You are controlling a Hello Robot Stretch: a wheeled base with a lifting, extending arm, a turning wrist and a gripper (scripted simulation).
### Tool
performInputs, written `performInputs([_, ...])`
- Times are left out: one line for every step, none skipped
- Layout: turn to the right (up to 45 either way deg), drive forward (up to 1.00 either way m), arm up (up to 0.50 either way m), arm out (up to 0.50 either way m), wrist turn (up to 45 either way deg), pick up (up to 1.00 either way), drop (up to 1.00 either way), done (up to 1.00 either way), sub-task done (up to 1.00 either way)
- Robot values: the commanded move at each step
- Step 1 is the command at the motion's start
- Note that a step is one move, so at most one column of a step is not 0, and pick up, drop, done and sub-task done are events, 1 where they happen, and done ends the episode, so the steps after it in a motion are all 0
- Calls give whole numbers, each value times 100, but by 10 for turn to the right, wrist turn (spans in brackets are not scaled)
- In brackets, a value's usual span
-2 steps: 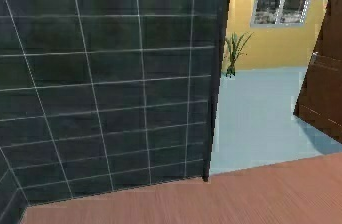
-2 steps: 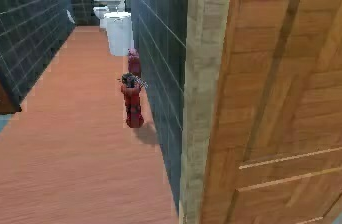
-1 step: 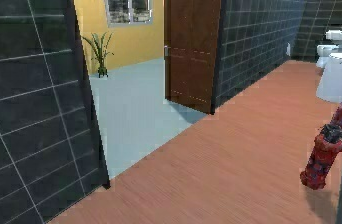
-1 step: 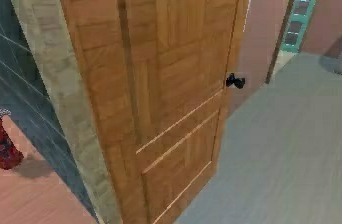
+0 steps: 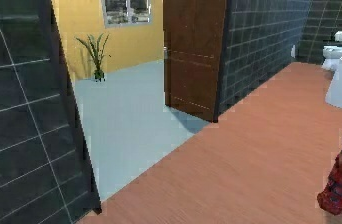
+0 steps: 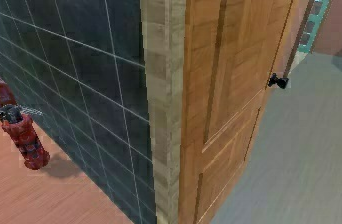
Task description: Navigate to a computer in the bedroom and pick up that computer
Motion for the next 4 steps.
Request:
performInputs([-30,0,0,0,0,0,0,0,0])
performInputs([0,100,0,0,0,0,0,0,0])
performInputs([0,35,0,0,0,0,0,0,0])
performInputs([-210,0,0,0,0,0,0,0,0])
